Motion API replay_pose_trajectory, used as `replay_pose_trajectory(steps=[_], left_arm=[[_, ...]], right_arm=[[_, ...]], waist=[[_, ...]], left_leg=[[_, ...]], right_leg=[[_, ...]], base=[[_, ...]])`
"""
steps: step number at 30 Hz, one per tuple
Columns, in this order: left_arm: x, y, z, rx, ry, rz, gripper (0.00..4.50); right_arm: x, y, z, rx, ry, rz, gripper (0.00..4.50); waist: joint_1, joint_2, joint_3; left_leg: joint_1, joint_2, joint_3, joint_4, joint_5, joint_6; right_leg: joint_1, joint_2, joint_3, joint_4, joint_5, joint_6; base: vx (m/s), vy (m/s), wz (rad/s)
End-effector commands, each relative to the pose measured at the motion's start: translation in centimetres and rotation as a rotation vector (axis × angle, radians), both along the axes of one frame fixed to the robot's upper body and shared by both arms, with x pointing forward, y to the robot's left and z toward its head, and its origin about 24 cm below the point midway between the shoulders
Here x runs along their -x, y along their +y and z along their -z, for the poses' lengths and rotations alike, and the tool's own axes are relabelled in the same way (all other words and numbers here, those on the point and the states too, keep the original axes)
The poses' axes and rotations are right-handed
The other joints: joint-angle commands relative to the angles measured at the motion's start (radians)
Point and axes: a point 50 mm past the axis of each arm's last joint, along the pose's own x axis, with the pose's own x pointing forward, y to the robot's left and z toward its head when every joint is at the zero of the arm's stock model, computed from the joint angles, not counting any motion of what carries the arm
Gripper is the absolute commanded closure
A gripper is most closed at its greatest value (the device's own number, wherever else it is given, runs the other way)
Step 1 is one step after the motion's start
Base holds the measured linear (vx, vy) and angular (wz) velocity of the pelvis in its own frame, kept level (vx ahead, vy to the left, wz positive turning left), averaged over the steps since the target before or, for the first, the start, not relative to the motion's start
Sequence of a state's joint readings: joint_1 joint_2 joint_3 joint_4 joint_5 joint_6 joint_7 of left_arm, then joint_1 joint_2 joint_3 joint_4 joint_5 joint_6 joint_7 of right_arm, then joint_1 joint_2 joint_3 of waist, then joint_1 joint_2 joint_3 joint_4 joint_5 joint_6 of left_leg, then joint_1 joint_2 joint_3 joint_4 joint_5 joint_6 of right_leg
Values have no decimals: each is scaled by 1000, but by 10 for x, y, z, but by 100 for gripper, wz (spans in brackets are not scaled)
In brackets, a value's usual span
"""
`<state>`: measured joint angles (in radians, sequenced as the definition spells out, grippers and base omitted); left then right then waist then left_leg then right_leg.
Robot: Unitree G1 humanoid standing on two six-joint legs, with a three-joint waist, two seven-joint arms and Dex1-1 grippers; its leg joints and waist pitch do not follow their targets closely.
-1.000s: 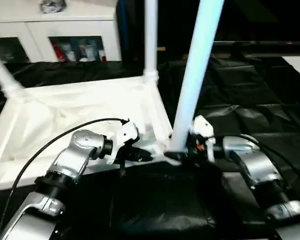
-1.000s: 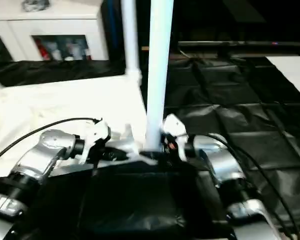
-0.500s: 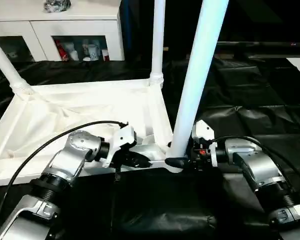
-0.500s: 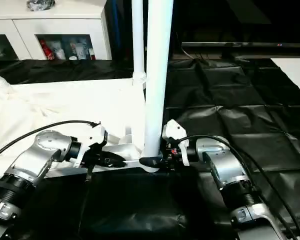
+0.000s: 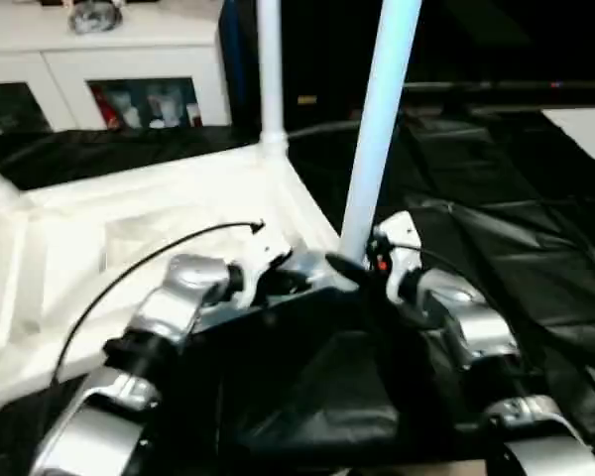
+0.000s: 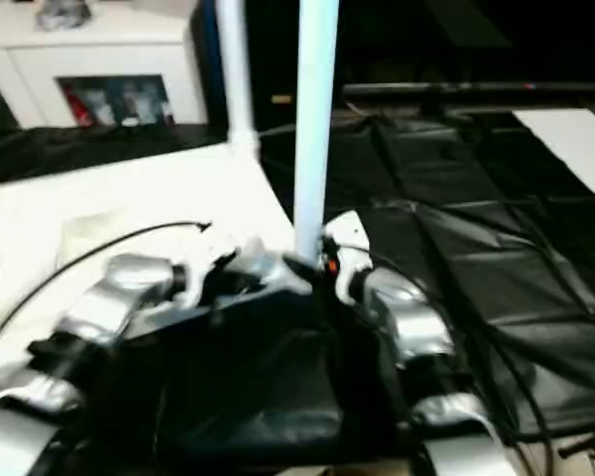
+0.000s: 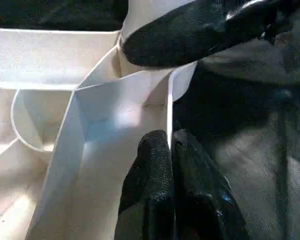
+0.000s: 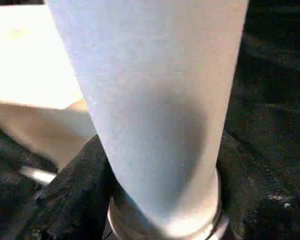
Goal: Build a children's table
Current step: Rotate leg to tighten
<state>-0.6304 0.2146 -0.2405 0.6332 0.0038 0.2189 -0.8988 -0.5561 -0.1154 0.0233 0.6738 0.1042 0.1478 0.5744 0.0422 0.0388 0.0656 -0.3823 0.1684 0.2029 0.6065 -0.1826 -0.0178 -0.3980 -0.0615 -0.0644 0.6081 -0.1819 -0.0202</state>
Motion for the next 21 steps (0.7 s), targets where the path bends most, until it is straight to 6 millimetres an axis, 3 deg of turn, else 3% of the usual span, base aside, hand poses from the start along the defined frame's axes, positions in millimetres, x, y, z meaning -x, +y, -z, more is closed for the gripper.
replay_pose_trajectory(steps=[1,4,5,6,10,13,14,17,21], left_arm=[[-10,-34,-25,72,-112,-1,450],[-9,-42,-25,76,-128,15,450],[-8,-43,-25,74,-132,29,450],[-7,-44,-24,71,-135,41,450],[0,-41,-22,75,-134,101,450],[4,-37,-19,67,-130,141,450],[4,-36,-18,64,-130,145,450],[6,-28,-16,52,-117,172,450],[7,-23,-16,48,-115,193,450]], right_arm=[[8,43,14,-21,75,-54,191],[8,57,11,-37,44,-72,191],[9,59,10,-51,41,-92,135],[10,60,10,-66,43,-103,121],[13,51,6,-74,18,-174,112],[16,34,3,-27,-26,-240,81],[17,29,2,-21,-35,-255,81],[26,-9,-5,42,-58,-364,81],[33,-31,-14,71,-69,-428,81]], waist=[[-3,5,-65],[-5,7,-69],[-4,6,-69],[-4,7,-71],[-1,7,-73],[3,8,-75],[7,7,-79],[24,5,-81],[38,5,-80]], left_leg=[[29,65,-50,-81,-344,-29],[26,65,-47,-79,-322,-14],[24,65,-47,-79,-314,-9],[22,66,-45,-80,-286,5],[18,67,-44,-78,-260,25],[19,67,-41,-75,-242,39],[15,69,-39,-72,-204,54],[17,69,-34,-65,-169,84],[14,71,-34,-64,-167,96]], right_leg=[[29,-97,52,-103,-413,-186],[32,-100,55,-101,-375,-194],[35,-100,54,-100,-362,-197],[37,-96,54,-93,-307,-209],[43,-97,54,-88,-271,-217],[43,-97,55,-86,-243,-222],[47,-96,54,-79,-189,-232],[48,-92,54,-76,-136,-240],[48,-94,51,-75,-163,-238]], base=[[0,0,0],[0,0,0],[0,0,0],[0,0,0],[0,0,0],[0,0,0],[0,0,0],[0,0,0],[0,0,0]])
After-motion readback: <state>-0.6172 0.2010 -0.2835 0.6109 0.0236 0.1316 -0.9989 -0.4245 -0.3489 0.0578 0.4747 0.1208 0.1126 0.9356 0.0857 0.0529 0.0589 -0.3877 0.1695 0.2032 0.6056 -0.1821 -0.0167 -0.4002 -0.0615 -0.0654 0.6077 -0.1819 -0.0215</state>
